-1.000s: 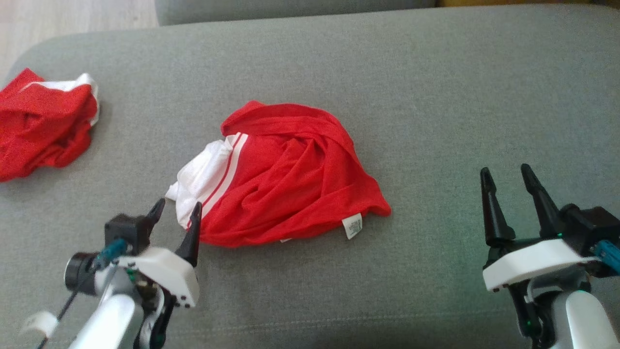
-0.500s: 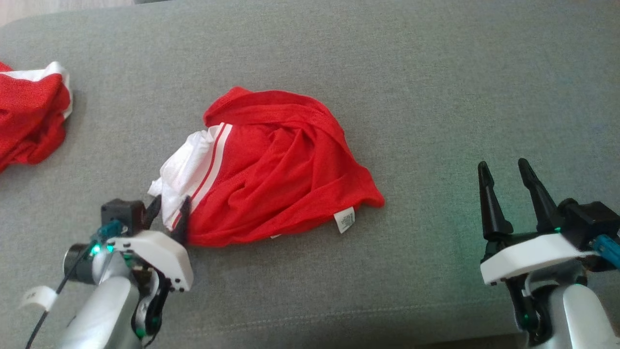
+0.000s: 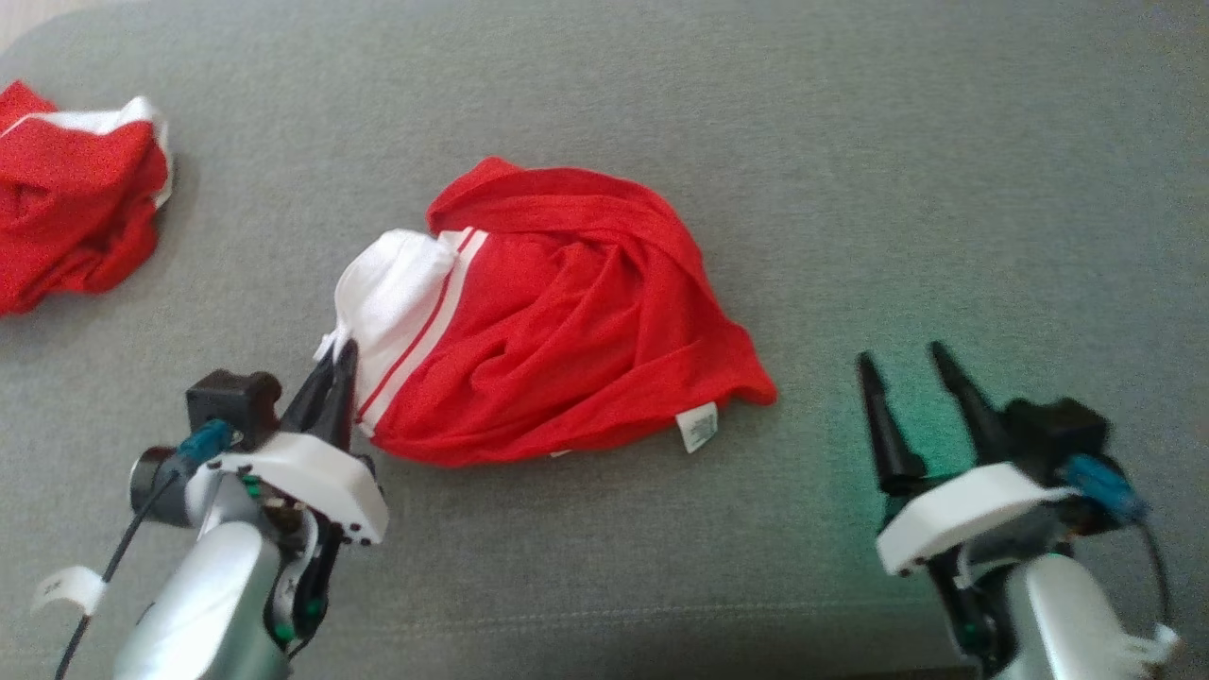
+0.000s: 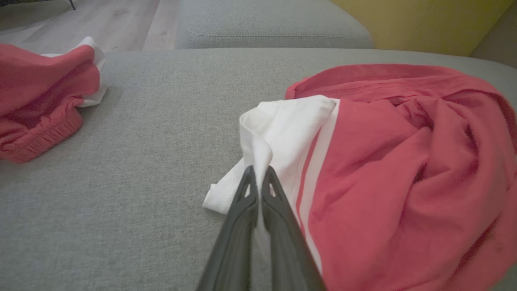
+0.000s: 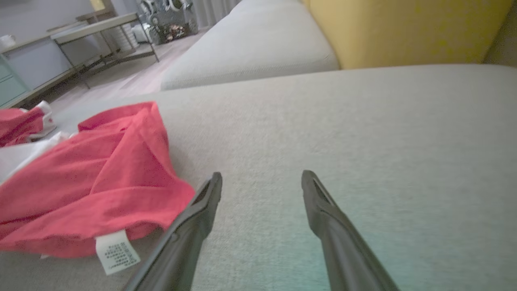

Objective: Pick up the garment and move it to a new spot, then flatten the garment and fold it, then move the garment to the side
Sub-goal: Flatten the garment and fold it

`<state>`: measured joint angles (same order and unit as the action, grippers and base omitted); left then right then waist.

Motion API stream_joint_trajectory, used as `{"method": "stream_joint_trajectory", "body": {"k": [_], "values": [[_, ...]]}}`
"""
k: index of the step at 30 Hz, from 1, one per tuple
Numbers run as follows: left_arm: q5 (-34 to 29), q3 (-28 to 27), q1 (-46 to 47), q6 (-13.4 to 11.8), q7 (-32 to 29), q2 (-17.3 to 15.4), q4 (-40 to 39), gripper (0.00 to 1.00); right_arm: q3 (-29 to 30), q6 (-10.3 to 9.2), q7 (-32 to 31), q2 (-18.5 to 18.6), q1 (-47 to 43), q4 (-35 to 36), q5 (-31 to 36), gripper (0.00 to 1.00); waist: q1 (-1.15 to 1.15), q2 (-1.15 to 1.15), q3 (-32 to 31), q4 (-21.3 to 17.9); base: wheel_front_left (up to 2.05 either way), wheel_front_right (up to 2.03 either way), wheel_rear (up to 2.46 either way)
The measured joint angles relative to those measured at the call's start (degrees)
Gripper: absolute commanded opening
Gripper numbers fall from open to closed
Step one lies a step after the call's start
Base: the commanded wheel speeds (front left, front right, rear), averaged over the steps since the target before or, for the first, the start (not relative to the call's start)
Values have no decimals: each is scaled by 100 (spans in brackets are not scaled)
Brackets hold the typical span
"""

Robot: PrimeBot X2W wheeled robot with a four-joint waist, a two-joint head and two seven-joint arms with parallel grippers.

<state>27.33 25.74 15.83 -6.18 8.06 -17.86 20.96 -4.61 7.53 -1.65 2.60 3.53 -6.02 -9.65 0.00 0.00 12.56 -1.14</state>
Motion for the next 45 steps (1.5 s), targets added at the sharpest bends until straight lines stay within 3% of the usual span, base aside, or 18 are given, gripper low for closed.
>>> {"method": "stream_joint_trajectory", "body": {"k": [9, 15, 16, 17, 18, 24, 29, 34, 45], "values": [[-62, 165, 210, -31, 88, 168, -202, 0, -777, 0, 9, 9, 705, -1517, -290, 100, 0, 0, 245, 385, 0, 0, 0], [-62, 224, 272, 13, 163, 216, -199, 0, -1146, 0, 134, 35, 1015, -2092, -514, 100, 0, 0, 332, 523, 0, 0, 0], [-62, 224, 272, 12, 175, 216, -198, 0, -1190, 0, 133, 44, 1079, -2168, -543, 70, 0, 0, 335, 522, 0, 0, 0], [-62, 222, 272, 12, 210, 216, -198, 0, -1216, 0, 126, 46, 1134, -2241, -569, 22, 0, 0, 333, 520, 0, 0, 0], [-62, 219, 272, 11, 220, 216, -199, 0, -1239, 0, 109, 52, 1180, -2307, -590, 0, 0, 0, 329, 516, 0, 0, 0], [-55, 136, 260, -47, 369, 186, -336, 0, -1223, 0, 125, 65, 1257, -2477, -637, 0, 0, 0, 212, 492, 0, 0, 0], [-107, 105, 166, -144, 441, 70, -776, 0, -759, 0, 286, 48, 1022, -2103, -534, 0, 0, 0, 21, 423, 0, 0, 0], [-158, 98, 82, -225, 407, -71, -1400, 0, -231, 0, 263, 47, 916, -980, -313, 0, 0, 0, -216, 308, 0, 0, 0], [-331, -5, 105, -544, -74, -302, -3147, 0, 488, 0, -517, 36, 508, 1940, 100, 0, 0, 0, -694, 49, 0, 0, 0]]}}
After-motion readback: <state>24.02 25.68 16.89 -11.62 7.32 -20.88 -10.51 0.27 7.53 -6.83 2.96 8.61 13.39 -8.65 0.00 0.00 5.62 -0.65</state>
